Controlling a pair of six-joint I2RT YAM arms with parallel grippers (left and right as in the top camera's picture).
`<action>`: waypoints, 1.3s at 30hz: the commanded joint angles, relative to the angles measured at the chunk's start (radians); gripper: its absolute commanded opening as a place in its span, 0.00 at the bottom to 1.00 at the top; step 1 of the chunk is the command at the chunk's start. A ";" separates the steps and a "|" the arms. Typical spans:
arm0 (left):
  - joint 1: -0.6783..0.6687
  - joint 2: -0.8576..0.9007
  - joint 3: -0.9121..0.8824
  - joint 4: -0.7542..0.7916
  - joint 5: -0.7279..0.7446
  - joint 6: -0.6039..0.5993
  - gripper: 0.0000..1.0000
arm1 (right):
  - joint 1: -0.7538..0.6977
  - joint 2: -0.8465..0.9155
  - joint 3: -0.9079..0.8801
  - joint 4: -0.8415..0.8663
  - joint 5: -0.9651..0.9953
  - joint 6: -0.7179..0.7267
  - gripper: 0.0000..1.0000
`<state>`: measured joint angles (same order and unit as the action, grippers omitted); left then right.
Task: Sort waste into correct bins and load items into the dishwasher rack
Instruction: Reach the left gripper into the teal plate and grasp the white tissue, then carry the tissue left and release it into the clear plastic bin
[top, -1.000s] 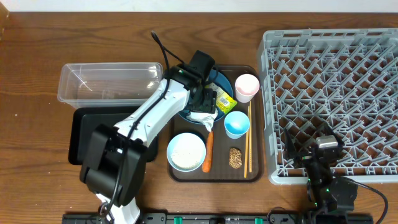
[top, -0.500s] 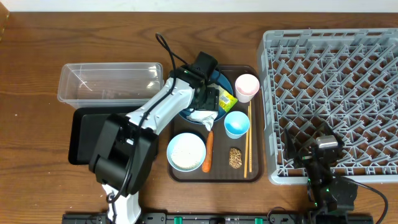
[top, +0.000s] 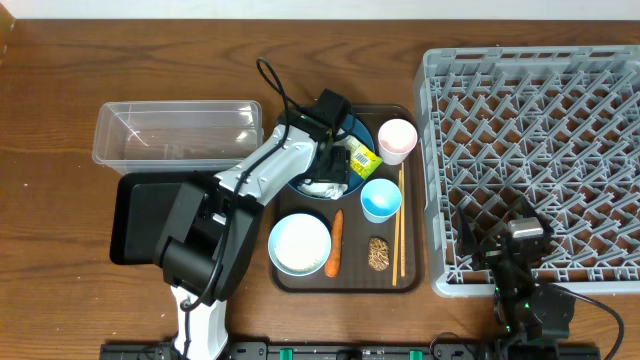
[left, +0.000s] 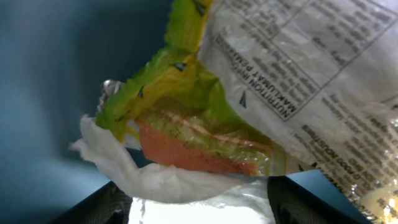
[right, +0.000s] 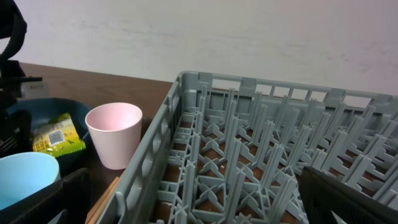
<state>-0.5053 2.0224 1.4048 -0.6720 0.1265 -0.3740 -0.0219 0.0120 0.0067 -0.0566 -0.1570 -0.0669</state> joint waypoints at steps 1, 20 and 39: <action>-0.003 0.005 0.006 -0.003 -0.016 -0.005 0.57 | 0.005 -0.003 -0.001 -0.004 -0.004 -0.013 0.99; 0.126 -0.216 0.007 -0.048 -0.016 -0.005 0.06 | 0.005 -0.003 -0.001 -0.004 -0.004 -0.013 0.99; 0.444 -0.459 0.006 0.072 -0.214 -0.002 0.06 | 0.005 -0.003 -0.001 -0.004 -0.004 -0.013 0.99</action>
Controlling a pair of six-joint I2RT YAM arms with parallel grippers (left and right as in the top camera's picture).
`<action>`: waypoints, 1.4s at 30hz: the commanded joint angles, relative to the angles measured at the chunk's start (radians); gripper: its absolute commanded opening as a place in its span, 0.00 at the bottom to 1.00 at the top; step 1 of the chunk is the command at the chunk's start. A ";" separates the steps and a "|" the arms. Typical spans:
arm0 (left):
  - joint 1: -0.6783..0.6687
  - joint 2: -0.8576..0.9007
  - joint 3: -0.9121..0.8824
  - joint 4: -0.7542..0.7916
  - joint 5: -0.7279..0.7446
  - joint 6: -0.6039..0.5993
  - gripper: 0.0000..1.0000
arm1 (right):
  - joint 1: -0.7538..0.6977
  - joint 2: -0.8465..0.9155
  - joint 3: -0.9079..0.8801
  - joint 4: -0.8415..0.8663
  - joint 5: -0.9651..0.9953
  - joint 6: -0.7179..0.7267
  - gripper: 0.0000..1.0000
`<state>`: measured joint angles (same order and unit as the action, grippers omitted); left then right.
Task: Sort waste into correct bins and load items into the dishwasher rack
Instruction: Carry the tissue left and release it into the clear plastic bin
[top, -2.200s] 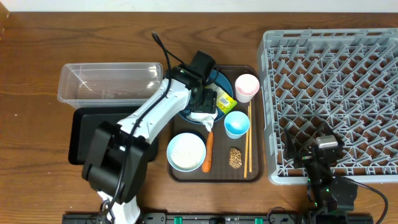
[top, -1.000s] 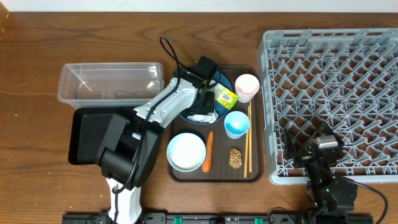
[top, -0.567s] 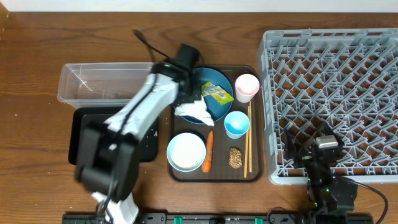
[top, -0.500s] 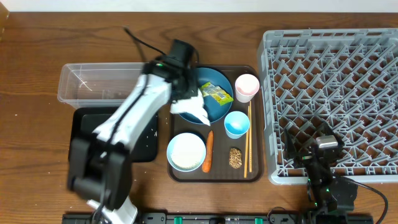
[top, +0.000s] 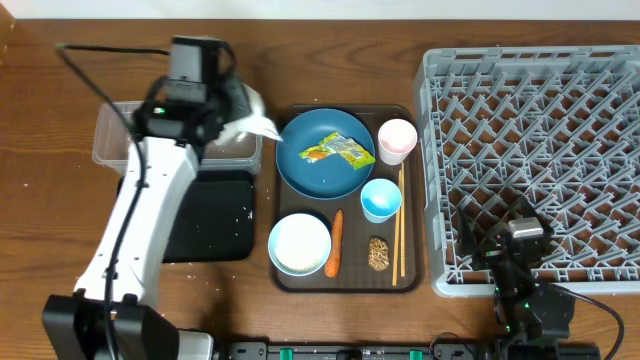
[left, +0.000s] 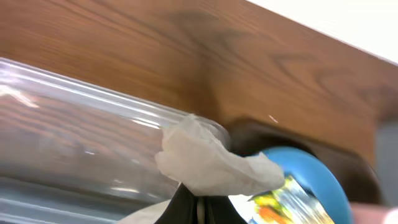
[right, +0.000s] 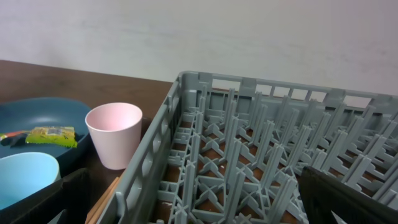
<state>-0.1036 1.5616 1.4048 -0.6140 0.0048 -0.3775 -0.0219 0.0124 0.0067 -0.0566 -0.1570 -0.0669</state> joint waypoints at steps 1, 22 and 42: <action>0.057 0.007 0.006 0.019 -0.103 0.002 0.06 | 0.005 -0.003 -0.001 -0.004 -0.004 -0.013 0.99; 0.206 0.201 0.006 0.053 -0.134 0.002 0.06 | 0.005 -0.003 -0.001 -0.004 -0.004 -0.013 0.99; 0.201 0.100 0.007 0.045 -0.067 0.002 0.64 | 0.005 -0.003 -0.001 -0.004 -0.004 -0.013 0.99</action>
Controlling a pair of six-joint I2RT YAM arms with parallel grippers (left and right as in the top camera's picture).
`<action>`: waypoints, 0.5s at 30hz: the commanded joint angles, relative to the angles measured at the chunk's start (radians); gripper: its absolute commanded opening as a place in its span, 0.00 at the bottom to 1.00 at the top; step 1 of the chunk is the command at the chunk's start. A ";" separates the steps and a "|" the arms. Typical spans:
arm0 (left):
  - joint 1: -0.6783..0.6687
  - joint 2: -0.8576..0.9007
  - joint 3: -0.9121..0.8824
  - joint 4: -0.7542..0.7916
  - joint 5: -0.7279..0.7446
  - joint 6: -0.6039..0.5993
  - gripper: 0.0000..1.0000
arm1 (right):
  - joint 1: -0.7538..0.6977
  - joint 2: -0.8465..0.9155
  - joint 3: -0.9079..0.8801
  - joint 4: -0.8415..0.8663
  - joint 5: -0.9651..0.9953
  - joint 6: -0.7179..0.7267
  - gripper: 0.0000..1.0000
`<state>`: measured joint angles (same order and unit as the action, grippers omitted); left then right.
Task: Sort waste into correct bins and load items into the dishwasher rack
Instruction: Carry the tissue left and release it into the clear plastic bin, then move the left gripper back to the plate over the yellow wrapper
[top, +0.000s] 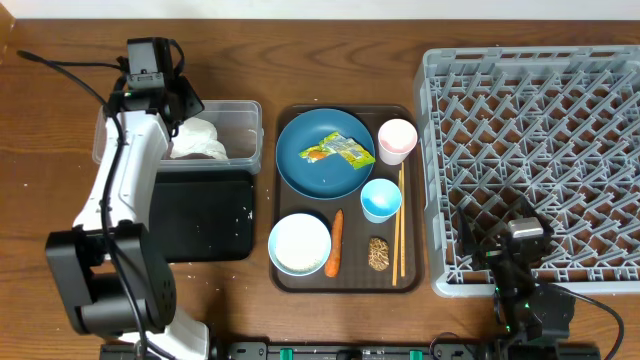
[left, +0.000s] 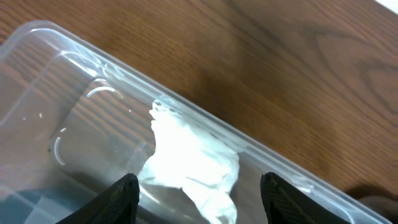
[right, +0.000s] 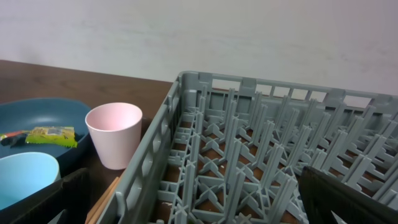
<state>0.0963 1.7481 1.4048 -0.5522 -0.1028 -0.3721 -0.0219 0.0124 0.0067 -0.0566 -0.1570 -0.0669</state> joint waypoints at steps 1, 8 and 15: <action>-0.003 -0.113 0.007 -0.032 0.063 -0.003 0.64 | 0.005 -0.003 -0.001 -0.004 -0.004 -0.013 0.99; -0.074 -0.262 0.007 -0.178 0.208 -0.008 0.64 | 0.005 -0.003 -0.001 -0.004 -0.004 -0.013 0.99; -0.215 -0.269 0.006 -0.321 0.279 -0.058 0.64 | 0.005 -0.003 -0.001 -0.004 -0.004 -0.013 0.99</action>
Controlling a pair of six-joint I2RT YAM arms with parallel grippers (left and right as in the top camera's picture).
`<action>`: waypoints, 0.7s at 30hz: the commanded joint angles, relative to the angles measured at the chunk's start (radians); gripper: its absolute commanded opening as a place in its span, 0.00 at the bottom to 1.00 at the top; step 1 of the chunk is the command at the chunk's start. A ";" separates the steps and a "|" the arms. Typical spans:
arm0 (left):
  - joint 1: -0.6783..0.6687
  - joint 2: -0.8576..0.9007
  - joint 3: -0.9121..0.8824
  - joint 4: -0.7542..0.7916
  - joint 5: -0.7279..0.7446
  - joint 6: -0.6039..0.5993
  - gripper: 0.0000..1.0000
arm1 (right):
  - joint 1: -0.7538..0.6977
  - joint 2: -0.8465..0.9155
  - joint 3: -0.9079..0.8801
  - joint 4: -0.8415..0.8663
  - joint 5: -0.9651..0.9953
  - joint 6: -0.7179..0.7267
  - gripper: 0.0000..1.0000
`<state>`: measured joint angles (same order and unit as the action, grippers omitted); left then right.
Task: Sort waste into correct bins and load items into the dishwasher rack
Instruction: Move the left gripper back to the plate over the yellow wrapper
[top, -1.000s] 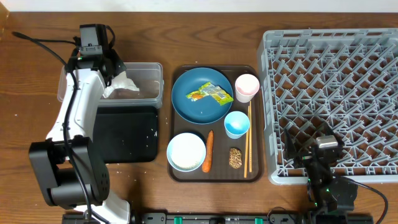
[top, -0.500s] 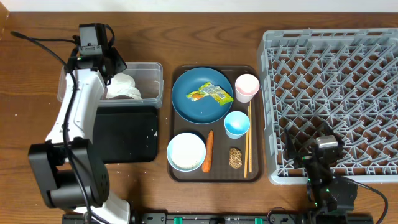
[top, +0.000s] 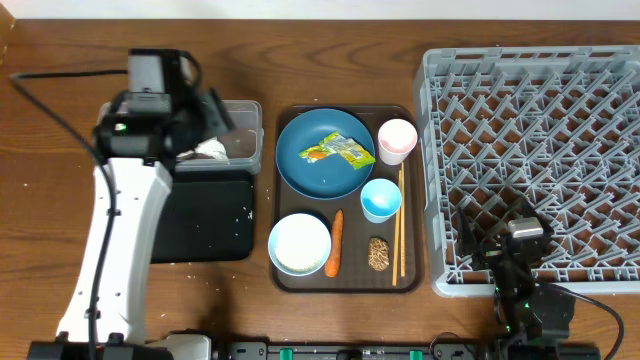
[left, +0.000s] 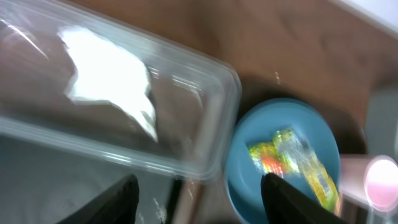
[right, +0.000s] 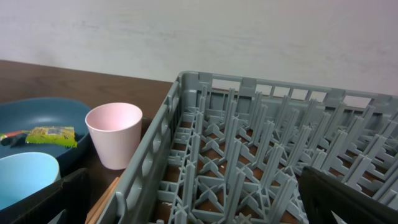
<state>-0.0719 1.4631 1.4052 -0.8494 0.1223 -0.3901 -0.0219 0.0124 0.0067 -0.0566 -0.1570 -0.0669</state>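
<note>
A crumpled white tissue (top: 208, 148) lies in the clear bin (top: 245, 125); the left wrist view shows the tissue (left: 106, 74) too. My left gripper (left: 202, 208) hangs open and empty above that bin's right end, near the tray. A green-yellow wrapper (top: 340, 150) lies on the blue plate (top: 305, 170). On the brown tray (top: 412, 275) also stand a pink cup (top: 397, 140), a blue cup (top: 381, 198) and a white bowl (top: 299, 243). My right gripper (right: 205, 199) rests open at the front edge of the grey rack (top: 540, 150).
A black bin (top: 205, 215) sits in front of the clear one. A carrot (top: 335, 243), a brown lump of food (top: 378, 253) and wooden chopsticks (top: 398, 225) lie on the tray. The rack holds nothing.
My left gripper has moved from over the clear bin's back left to its right end, and its camera now takes in the blue plate and wrapper. The tissue stays in the bin.
My left gripper was first down on the blue plate at the tissue and wrapper. Then it was shut on the tissue over the clear bin's right end. Later it was open with the tissue lying in the bin. The right arm has stayed still throughout.
</note>
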 joint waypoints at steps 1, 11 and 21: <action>-0.073 0.021 0.006 -0.034 0.054 -0.056 0.64 | 0.005 -0.003 -0.001 -0.004 -0.004 -0.013 0.99; -0.200 0.031 0.006 0.029 0.050 -0.132 0.98 | 0.005 -0.003 -0.001 -0.004 -0.004 -0.013 0.99; -0.279 0.104 0.006 0.087 0.050 -0.253 0.96 | 0.005 -0.003 -0.001 -0.004 -0.004 -0.013 0.99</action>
<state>-0.3408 1.5299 1.4048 -0.7658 0.1753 -0.5831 -0.0219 0.0124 0.0067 -0.0566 -0.1570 -0.0669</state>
